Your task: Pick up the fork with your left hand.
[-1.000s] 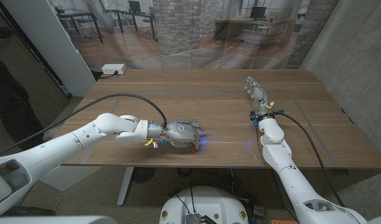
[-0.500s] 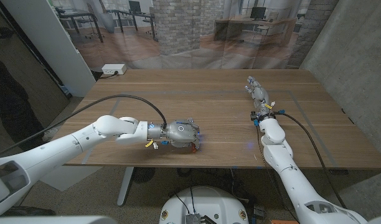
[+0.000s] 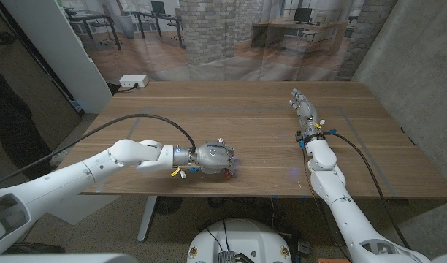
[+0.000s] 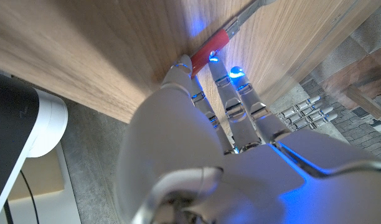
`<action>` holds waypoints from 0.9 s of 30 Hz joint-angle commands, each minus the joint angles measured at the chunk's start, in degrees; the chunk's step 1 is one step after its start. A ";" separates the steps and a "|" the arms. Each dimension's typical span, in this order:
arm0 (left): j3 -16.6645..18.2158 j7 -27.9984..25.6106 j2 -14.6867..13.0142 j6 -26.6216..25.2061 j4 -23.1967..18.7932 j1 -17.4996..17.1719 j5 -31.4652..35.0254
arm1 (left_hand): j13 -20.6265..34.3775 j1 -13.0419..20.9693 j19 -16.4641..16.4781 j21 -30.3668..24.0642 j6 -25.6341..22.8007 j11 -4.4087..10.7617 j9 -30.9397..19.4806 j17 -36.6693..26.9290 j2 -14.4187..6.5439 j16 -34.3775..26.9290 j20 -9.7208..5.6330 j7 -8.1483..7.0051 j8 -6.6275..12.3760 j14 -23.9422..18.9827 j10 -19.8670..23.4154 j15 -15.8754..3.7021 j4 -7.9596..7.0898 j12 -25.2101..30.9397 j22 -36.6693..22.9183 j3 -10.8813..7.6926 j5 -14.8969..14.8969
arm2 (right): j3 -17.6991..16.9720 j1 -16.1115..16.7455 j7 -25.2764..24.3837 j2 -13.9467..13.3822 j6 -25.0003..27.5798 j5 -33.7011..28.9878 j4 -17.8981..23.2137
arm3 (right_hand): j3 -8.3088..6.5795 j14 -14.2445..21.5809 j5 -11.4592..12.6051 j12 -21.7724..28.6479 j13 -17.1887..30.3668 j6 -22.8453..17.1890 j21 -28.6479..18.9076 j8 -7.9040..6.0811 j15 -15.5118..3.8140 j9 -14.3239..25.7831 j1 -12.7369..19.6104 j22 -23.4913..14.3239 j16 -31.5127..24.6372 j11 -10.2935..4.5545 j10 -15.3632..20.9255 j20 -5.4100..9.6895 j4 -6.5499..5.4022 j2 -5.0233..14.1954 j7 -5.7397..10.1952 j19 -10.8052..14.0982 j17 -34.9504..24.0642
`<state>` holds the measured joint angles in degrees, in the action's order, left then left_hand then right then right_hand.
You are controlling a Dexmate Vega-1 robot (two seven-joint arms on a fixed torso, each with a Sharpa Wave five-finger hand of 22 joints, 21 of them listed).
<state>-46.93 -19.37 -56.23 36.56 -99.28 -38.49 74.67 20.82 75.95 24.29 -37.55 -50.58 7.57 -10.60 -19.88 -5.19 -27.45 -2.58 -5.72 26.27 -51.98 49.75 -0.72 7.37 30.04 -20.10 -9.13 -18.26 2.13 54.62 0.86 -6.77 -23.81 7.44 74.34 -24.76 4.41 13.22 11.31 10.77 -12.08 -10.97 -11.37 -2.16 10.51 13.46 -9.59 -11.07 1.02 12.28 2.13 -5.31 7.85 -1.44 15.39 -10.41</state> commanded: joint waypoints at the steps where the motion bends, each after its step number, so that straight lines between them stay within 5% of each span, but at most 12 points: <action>1: 2.35 -0.36 -1.23 -3.33 -3.15 -2.60 -1.66 | 9.46 0.28 -0.60 -0.72 -11.74 1.75 -0.37 -0.83 0.04 0.16 -4.16 1.84 0.13 -7.54 10.14 -12.90 0.04 -0.25 -0.34 0.25 -0.84 | -0.06 0.72 0.44 -0.23 0.37 0.14 1.35 | -0.20 0.43 0.15 -0.17 0.32 -0.20 -0.03 0.18 0.16 0.22 -0.48 -0.21 0.19 -0.43 0.10 1.83 0.27 -0.18 0.24 -0.19 -0.01; 27: 5.80 -3.45 -1.89 -7.77 -5.67 -4.30 -0.24 | 11.17 0.71 -1.79 -2.51 -12.04 1.48 -0.52 -1.44 -0.07 1.00 -4.22 2.09 -0.34 -8.19 10.96 -12.87 -0.41 -0.90 -0.96 0.96 -2.54 | 0.30 1.17 0.27 -0.21 0.85 -0.26 2.89 | -0.22 0.47 0.15 -0.19 0.32 -0.14 0.01 0.20 0.06 0.23 -0.66 -0.21 0.22 -0.54 0.05 2.07 0.28 -0.23 0.22 -0.48 -0.03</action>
<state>-42.81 -21.28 -58.11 30.67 -103.87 -42.54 73.76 20.78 76.20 22.78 -39.44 -60.76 6.17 -10.79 -21.46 -4.37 -26.81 -2.65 -3.79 26.00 -60.14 56.90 -9.72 7.28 28.72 -20.89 -8.13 -20.30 2.31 55.67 1.34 -6.98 -23.19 7.53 76.78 -24.76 4.40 13.22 11.31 10.77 -12.07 -10.97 -11.37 -2.16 10.51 13.15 -9.60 -11.07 0.81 12.07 2.35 -5.31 7.55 -1.44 15.18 -10.41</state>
